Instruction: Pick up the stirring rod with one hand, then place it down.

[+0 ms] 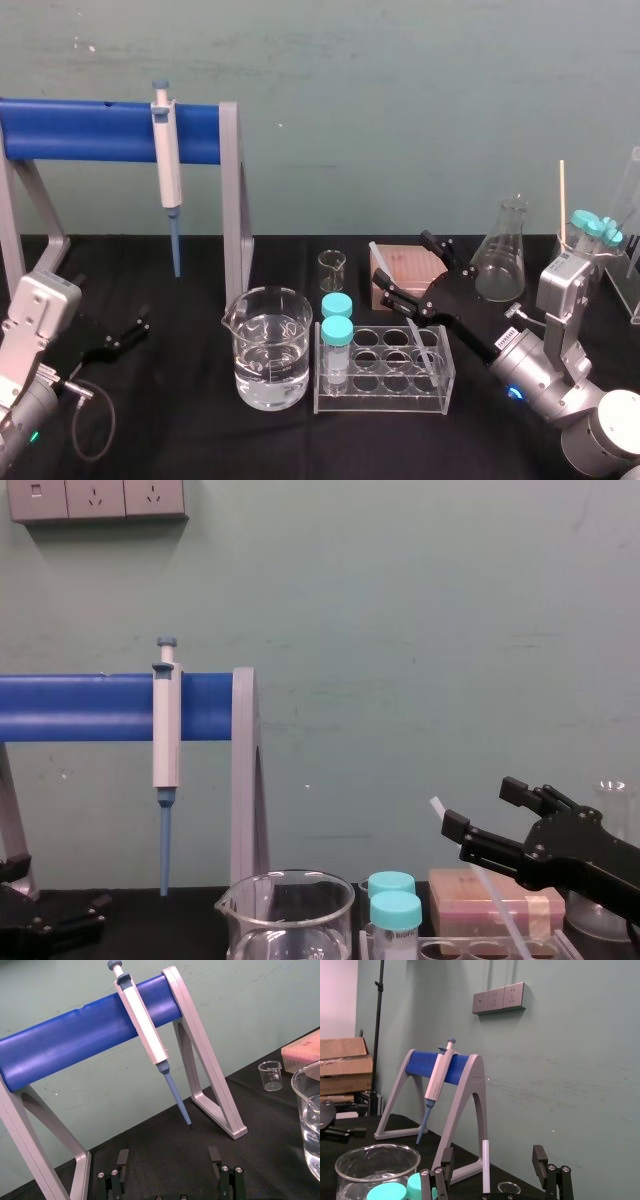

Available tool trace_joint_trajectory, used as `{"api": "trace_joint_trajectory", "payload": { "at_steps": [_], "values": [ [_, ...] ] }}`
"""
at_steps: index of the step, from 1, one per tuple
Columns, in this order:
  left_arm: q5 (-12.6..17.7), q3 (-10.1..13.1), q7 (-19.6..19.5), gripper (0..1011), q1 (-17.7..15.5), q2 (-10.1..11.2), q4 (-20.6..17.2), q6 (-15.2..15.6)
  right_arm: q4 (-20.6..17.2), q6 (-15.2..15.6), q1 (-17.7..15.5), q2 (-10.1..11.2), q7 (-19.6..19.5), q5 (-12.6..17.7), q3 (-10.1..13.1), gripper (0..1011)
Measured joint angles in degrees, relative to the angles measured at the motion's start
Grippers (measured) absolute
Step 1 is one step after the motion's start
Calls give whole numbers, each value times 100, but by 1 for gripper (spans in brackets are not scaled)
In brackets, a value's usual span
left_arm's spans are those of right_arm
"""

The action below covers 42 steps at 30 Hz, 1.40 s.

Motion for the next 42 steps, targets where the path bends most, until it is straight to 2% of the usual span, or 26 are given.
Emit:
{"api": "trace_joint_trajectory", "payload": {
  "at_steps": [14, 24, 29, 31, 35, 42],
  "values": [
    [0, 0, 0, 1000, 0, 0, 0, 0, 0, 1, 1, 0, 0, 0, 0, 1000],
    [0, 0, 0, 1000, 0, 0, 0, 0, -1023, 116, -473, 120, -892, -457, 273, 1000],
    [0, 0, 0, 1000, 0, 0, 0, 0, -1491, 363, -752, 150, -1270, -622, 456, 1000],
    [0, 0, 0, 1000, 0, 0, 0, 0, -1677, 557, -891, 154, -1404, -616, 566, 1000],
    [0, 0, 0, 1000, 0, 0, 0, 0, -1964, 1048, -1175, 146, -1662, -489, 816, 1000],
    [0, 0, 0, 1000, 0, 0, 0, 0, -2248, 1801, -1522, 102, -2016, -287, 1116, 1000]
  ]
}}
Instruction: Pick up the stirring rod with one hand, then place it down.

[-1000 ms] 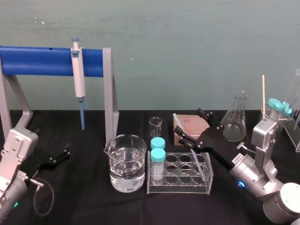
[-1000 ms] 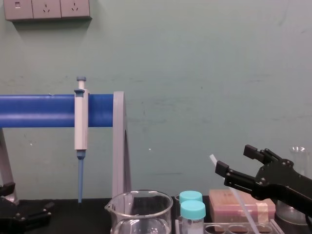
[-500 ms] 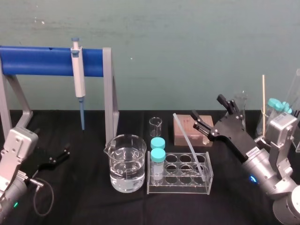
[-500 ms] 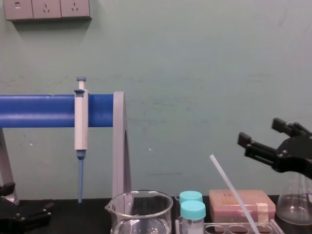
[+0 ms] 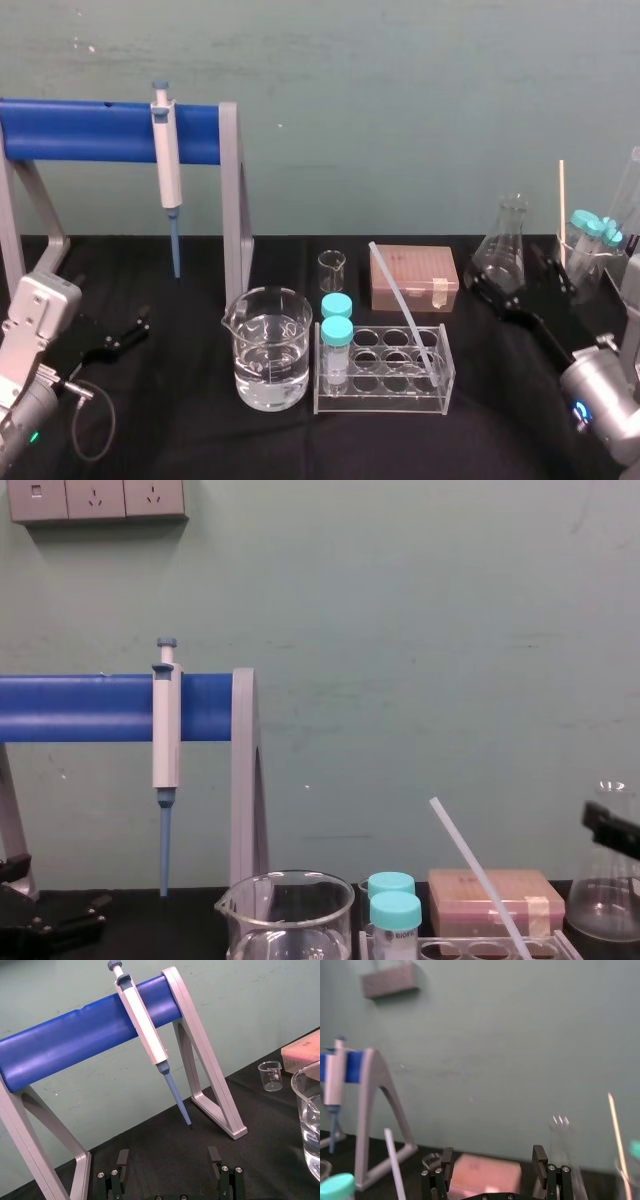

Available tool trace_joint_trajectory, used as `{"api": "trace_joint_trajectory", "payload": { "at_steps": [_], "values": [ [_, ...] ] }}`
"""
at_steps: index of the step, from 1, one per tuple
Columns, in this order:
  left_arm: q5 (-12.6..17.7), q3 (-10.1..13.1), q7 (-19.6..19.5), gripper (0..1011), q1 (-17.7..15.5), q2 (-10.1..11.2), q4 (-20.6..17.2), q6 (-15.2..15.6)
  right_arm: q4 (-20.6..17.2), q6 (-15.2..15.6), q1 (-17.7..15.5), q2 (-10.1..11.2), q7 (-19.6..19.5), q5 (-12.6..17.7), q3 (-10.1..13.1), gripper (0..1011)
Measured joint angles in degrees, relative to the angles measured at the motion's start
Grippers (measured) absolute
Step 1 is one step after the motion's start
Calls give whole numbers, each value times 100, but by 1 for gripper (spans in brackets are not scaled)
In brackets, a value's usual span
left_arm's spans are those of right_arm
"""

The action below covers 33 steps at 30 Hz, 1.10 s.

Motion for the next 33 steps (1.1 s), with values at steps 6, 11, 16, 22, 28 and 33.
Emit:
{"api": "trace_joint_trajectory", "payload": {
  "at_steps": [6, 11, 16, 22, 28, 33],
  "values": [
    [0, 0, 0, 1000, 0, 0, 0, 0, -69, 621, -146, -8, -160, 84, 80, 1000],
    [0, 0, 0, 1000, 0, 0, 0, 0, -31, 792, -119, -6, -174, 99, 69, 1000],
    [0, 0, 0, 1000, 0, 0, 0, 0, -31, 788, -121, -4, -174, 99, 68, 1000],
    [0, 0, 0, 1000, 0, 0, 0, 0, -36, 775, -125, -3, -174, 99, 68, 1000],
    [0, 0, 0, 1000, 0, 0, 0, 0, -39, 762, -128, -3, -174, 97, 68, 1000],
    [0, 0, 0, 1000, 0, 0, 0, 0, -42, 754, -130, -3, -174, 94, 68, 1000]
  ]
}}
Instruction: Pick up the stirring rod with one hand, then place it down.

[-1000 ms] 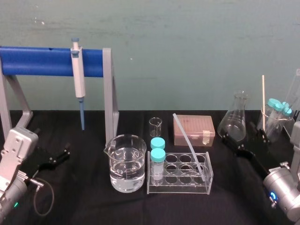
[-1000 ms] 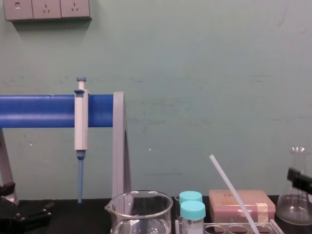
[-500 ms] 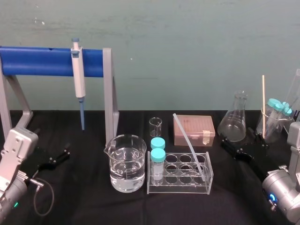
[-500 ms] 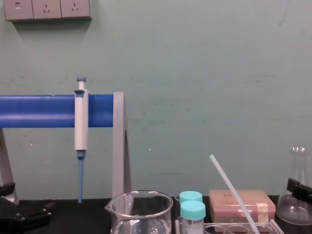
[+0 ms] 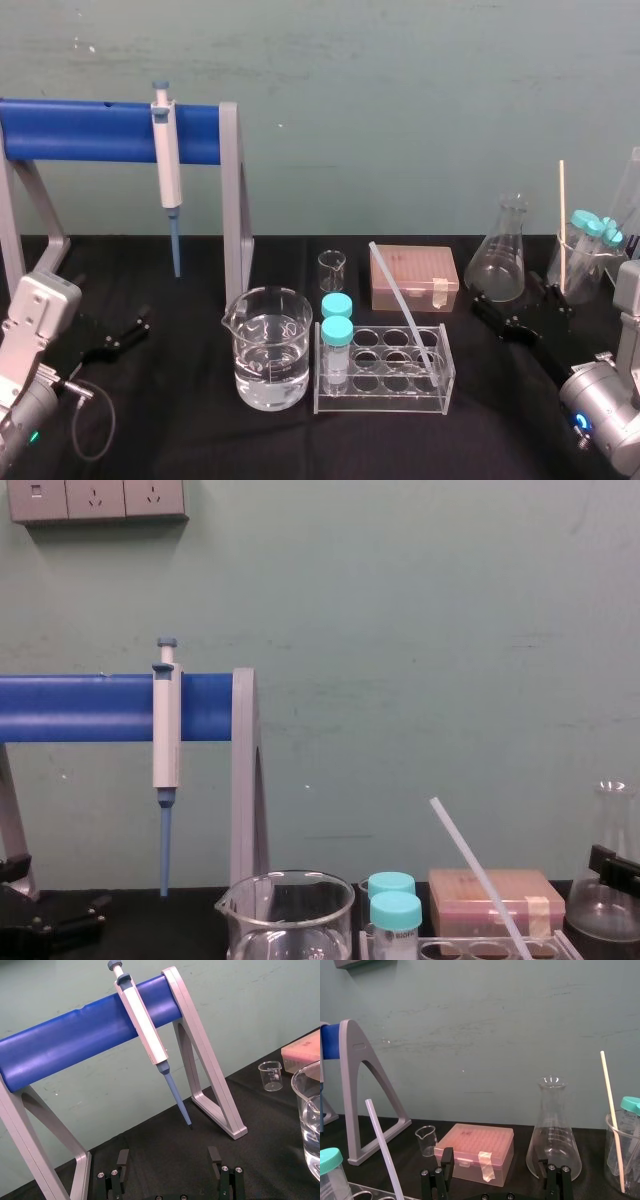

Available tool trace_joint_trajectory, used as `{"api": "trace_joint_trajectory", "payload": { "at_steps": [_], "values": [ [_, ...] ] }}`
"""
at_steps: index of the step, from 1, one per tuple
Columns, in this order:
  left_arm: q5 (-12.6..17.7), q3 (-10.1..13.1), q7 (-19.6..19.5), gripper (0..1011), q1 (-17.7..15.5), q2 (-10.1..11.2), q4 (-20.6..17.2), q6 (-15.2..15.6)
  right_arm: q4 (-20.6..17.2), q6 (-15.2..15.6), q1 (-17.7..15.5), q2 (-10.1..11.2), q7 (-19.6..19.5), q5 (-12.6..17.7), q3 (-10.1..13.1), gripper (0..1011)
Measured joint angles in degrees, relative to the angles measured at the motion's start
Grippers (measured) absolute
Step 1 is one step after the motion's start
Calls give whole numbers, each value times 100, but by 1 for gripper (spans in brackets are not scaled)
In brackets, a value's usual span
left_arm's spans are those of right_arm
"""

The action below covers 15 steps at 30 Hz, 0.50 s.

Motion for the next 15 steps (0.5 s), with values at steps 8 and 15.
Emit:
{"api": "trace_joint_trajectory", "payload": {
  "at_steps": [8, 15],
  "values": [
    [0, 0, 0, 1000, 0, 0, 0, 0, -3, -5, 0, 0, 0, -4, 0, 1000],
    [0, 0, 0, 1000, 0, 0, 0, 0, -3, -10, 0, 0, 0, -6, 0, 1000]
  ]
}}
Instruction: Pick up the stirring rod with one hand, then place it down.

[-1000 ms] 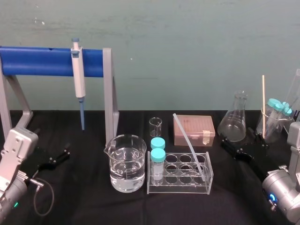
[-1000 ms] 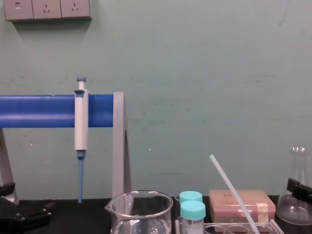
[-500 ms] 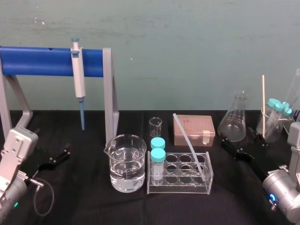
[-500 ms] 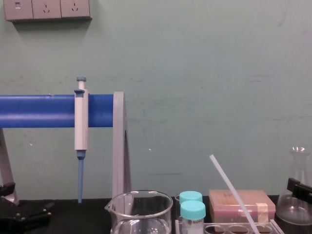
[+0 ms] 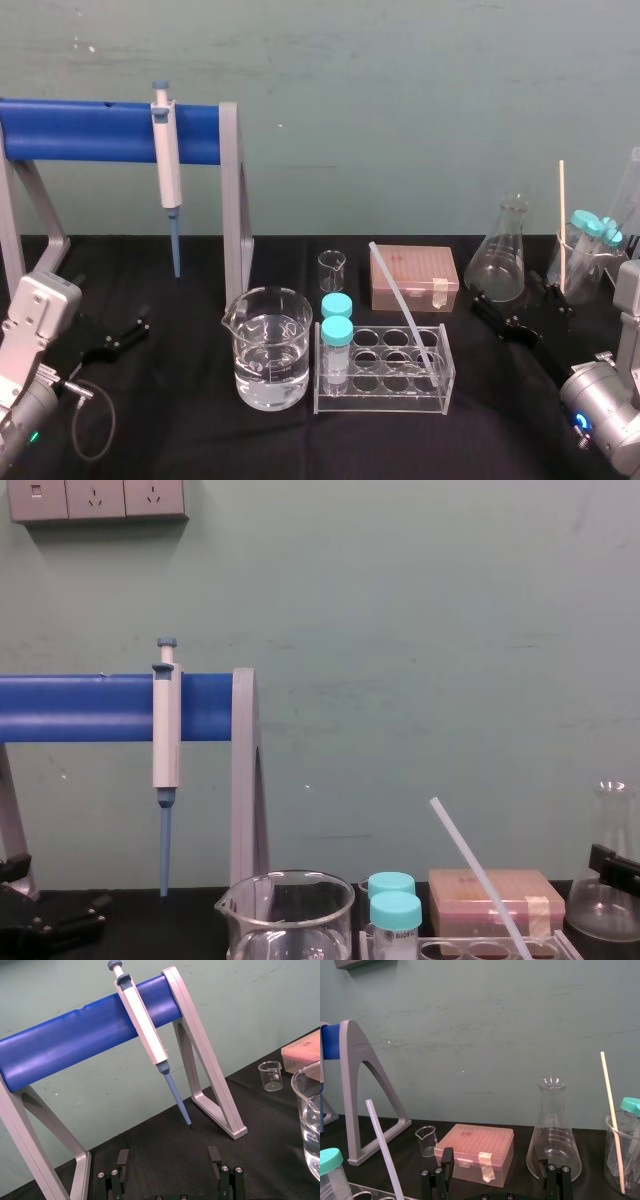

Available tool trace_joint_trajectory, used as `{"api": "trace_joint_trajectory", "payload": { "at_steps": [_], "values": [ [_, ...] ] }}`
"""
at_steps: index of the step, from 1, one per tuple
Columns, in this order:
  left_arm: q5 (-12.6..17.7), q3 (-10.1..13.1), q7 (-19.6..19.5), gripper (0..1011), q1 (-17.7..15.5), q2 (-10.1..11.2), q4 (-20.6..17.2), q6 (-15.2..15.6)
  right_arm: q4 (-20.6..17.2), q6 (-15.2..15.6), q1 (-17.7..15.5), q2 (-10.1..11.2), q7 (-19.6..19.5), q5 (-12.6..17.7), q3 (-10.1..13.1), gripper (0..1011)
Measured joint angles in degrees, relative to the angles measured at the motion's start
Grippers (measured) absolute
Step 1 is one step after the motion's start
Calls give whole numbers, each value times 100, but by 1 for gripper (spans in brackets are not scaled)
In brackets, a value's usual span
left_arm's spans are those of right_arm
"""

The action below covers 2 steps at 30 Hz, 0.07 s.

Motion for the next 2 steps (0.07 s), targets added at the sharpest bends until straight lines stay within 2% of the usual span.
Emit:
{"api": "trace_joint_trajectory", "payload": {
  "at_steps": [2],
  "values": [
    [0, 0, 0, 1000, 0, 0, 0, 0, 0, -1, 0, 0, 0, 0, 0, 1000]
  ]
}}
